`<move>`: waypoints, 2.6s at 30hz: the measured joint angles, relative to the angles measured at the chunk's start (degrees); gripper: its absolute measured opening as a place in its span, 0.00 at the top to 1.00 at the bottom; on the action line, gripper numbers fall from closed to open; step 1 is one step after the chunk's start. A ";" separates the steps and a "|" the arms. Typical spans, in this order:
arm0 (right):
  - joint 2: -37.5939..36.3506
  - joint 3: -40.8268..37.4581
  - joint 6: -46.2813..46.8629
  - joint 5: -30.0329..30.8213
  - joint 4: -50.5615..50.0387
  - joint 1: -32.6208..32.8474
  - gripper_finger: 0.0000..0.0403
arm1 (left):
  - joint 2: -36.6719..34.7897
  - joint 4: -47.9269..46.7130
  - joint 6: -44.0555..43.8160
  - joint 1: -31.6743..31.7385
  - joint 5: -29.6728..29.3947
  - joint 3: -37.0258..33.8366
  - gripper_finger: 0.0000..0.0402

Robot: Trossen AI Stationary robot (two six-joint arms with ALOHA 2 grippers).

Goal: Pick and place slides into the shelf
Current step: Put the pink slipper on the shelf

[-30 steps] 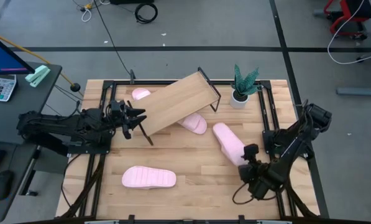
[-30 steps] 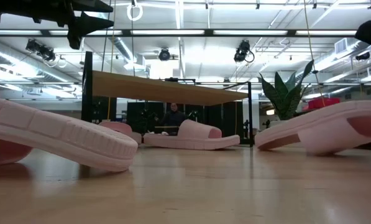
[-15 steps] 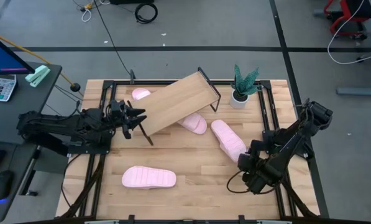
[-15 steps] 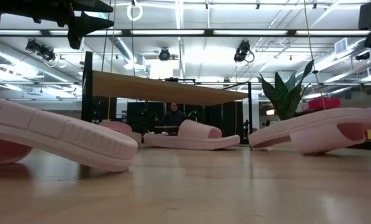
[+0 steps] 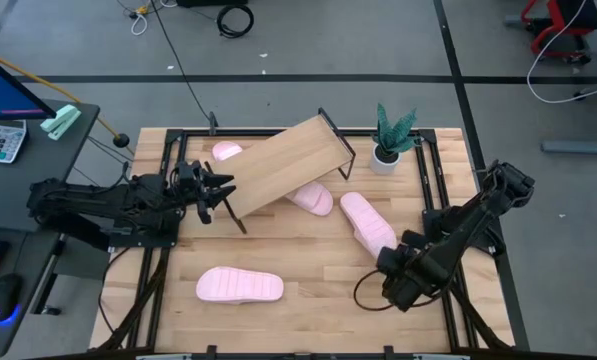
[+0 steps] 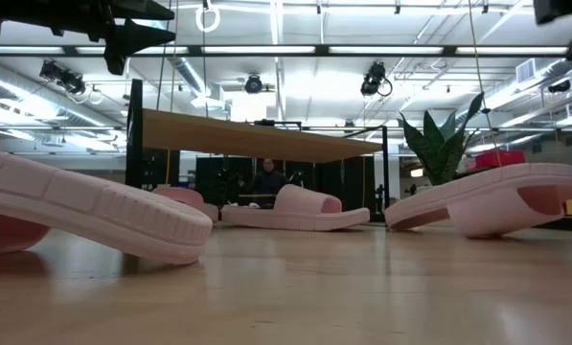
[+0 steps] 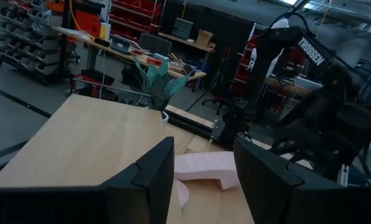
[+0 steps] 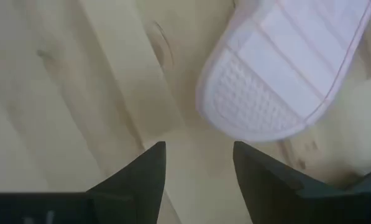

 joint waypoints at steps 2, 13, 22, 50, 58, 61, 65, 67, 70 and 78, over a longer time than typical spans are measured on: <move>0.59 2.41 -2.50 0.11 -2.03 -0.76 0.53 | -0.02 0.00 0.50 0.01 -0.01 0.00 0.57; 9.74 16.38 -15.74 -3.89 -4.39 -3.57 0.55 | 0.00 -0.37 3.85 -0.02 0.44 0.00 0.57; 19.96 21.39 0.53 -5.30 -15.09 -3.14 0.56 | -0.01 -3.81 5.82 -0.02 0.44 0.00 0.57; 16.49 23.87 1.61 -7.01 0.24 -7.02 0.66 | -0.01 -17.92 5.80 -0.03 0.46 0.00 0.57; 21.89 23.85 0.45 -8.88 2.87 -6.71 0.58 | -0.01 -17.92 5.97 -0.02 0.46 0.00 0.57; 25.46 23.85 -1.38 -11.15 2.63 -6.38 0.47 | -0.02 -17.99 5.97 0.00 0.46 0.00 0.57; 28.69 23.80 -2.03 -11.21 -2.30 -6.47 0.31 | 0.00 -18.52 5.97 0.02 0.46 0.00 0.57; 29.69 23.78 -1.53 -11.24 -3.75 -6.73 0.23 | -0.02 -18.74 5.96 0.02 0.46 0.00 0.57; 30.15 23.80 -2.27 -11.15 -2.80 -6.82 0.13 | -0.02 -20.20 5.94 0.02 0.46 0.00 0.57; 29.68 23.81 -3.95 -7.69 -4.92 -7.67 0.01 | -0.01 -23.21 5.62 0.02 0.46 0.00 0.57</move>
